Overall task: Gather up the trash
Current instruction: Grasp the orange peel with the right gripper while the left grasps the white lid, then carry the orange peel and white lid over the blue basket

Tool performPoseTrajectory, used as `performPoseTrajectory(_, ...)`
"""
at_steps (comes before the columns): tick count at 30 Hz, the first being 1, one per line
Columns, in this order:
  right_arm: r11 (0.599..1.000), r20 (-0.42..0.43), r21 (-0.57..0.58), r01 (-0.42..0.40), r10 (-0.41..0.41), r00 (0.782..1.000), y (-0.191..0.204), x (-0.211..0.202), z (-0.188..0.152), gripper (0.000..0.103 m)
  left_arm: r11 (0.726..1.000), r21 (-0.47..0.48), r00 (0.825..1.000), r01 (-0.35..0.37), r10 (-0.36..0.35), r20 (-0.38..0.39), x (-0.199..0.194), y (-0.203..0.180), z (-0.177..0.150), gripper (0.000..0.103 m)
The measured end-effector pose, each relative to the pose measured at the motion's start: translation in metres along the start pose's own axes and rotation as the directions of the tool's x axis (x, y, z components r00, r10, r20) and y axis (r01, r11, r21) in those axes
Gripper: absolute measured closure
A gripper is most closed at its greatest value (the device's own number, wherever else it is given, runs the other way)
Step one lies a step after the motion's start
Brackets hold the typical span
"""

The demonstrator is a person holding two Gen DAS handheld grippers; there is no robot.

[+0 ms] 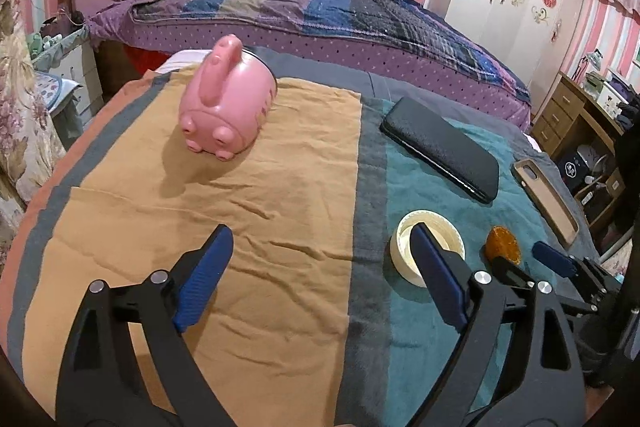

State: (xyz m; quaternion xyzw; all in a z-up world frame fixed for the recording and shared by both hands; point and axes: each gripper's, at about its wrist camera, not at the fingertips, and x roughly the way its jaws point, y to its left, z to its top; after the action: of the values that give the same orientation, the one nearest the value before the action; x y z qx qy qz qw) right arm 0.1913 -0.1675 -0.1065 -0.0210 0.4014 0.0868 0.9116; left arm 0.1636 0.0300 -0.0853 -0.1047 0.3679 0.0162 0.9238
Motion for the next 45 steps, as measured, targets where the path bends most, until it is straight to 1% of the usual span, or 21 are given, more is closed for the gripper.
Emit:
performPoseTrajectory(3,0.999,-0.024,-0.026,-0.021,0.021,0.999,0.003,0.011,0.003,0.033,1.000,0.013,1.000,-0.005,0.005,-0.014,0.006,-0.004,-0.002,0.014)
performPoseTrajectory(5,0.998,-0.043,-0.055,-0.034,0.032,0.999,0.007,0.017,0.005,0.048,1.000,0.022,1.000,-0.008,0.009,-0.023,0.011,-0.008,-0.003,0.012)
performPoseTrajectory(6,0.997,-0.048,-0.061,-0.039,0.036,0.998,0.007,0.019,0.006,0.062,1.000,0.028,1.000,-0.005,0.005,-0.029,0.013,-0.011,-0.005,0.012)
performPoseTrajectory(8,0.998,-0.038,-0.038,-0.042,0.041,0.998,0.000,0.017,0.008,0.076,0.999,0.044,0.999,0.007,-0.005,-0.038,0.017,-0.017,-0.006,0.012)
performPoseTrajectory(9,0.999,-0.036,-0.032,-0.042,0.041,0.999,-0.002,0.017,0.008,0.078,0.999,0.052,0.999,0.010,-0.008,-0.038,0.019,-0.021,-0.006,0.012)
performPoseTrajectory(11,0.999,-0.023,0.012,-0.040,0.040,0.999,-0.019,0.010,0.008,0.079,0.998,0.060,0.999,0.024,-0.022,-0.041,0.022,-0.029,-0.006,0.011)
performPoseTrajectory(15,0.999,0.003,0.041,-0.022,0.022,1.000,-0.038,0.000,0.008,0.079,0.993,0.104,0.997,0.063,-0.058,-0.050,0.029,-0.055,-0.009,0.011)
performPoseTrajectory(18,0.998,0.012,0.063,-0.012,0.011,1.000,-0.055,-0.008,0.006,0.079,0.990,0.133,0.996,0.055,-0.044,-0.080,0.041,-0.070,-0.012,0.011)
performPoseTrajectory(19,0.997,0.017,0.073,-0.009,0.007,1.000,-0.063,-0.012,0.005,0.079,0.989,0.137,0.995,0.047,-0.034,-0.092,0.045,-0.073,-0.013,0.011)
performPoseTrajectory(20,0.997,0.018,0.079,-0.009,0.007,1.000,-0.068,-0.013,0.006,0.079,0.989,0.144,0.994,0.025,-0.010,-0.109,0.052,-0.075,-0.015,0.011)
performPoseTrajectory(22,0.996,0.024,0.092,-0.011,0.009,1.000,-0.081,-0.017,0.007,0.079,0.990,0.140,0.992,0.014,0.004,-0.126,0.057,-0.074,-0.016,0.014)
performPoseTrajectory(23,0.995,0.026,0.095,-0.010,0.008,1.000,-0.084,-0.018,0.008,0.079,0.991,0.132,0.993,0.015,0.001,-0.121,0.056,-0.073,-0.015,0.019)
performPoseTrajectory(24,0.995,0.031,0.101,-0.011,0.007,0.999,-0.091,-0.021,0.008,0.079,0.992,0.123,0.993,0.024,-0.010,-0.115,0.054,-0.071,-0.014,0.028)
performPoseTrajectory(26,0.994,0.034,0.108,-0.011,0.007,0.999,-0.096,-0.023,0.008,0.079,0.992,0.120,0.994,0.029,-0.016,-0.108,0.053,-0.070,-0.014,0.042)
performPoseTrajectory(29,0.993,0.041,0.114,-0.020,0.016,0.999,-0.102,-0.028,0.006,0.079,0.992,0.115,0.994,0.043,-0.032,-0.100,0.049,-0.069,-0.013,0.042)
performPoseTrajectory(31,0.992,0.046,0.119,-0.030,0.024,0.999,-0.103,-0.033,0.005,0.079,0.992,0.116,0.996,0.045,-0.035,-0.083,0.042,-0.069,-0.012,0.042)
performPoseTrajectory(36,0.994,0.083,0.101,-0.038,0.030,0.996,-0.103,-0.056,0.000,0.079,0.990,0.127,0.998,0.068,-0.066,-0.014,0.009,-0.079,-0.005,0.042)
performPoseTrajectory(39,0.994,0.126,0.104,-0.046,0.033,0.991,-0.109,-0.084,-0.007,0.079,0.984,0.149,0.995,0.098,-0.102,0.018,-0.014,-0.092,-0.003,0.042)
performPoseTrajectory(41,0.993,0.141,0.112,-0.046,0.030,0.990,-0.111,-0.095,-0.011,0.079,0.980,0.162,0.991,0.119,-0.127,0.040,-0.029,-0.102,-0.005,0.042)
performPoseTrajectory(45,0.990,0.160,0.133,-0.045,0.024,0.987,-0.120,-0.118,-0.023,0.079,0.960,0.233,0.981,0.157,-0.179,0.074,-0.057,-0.133,-0.014,0.042)
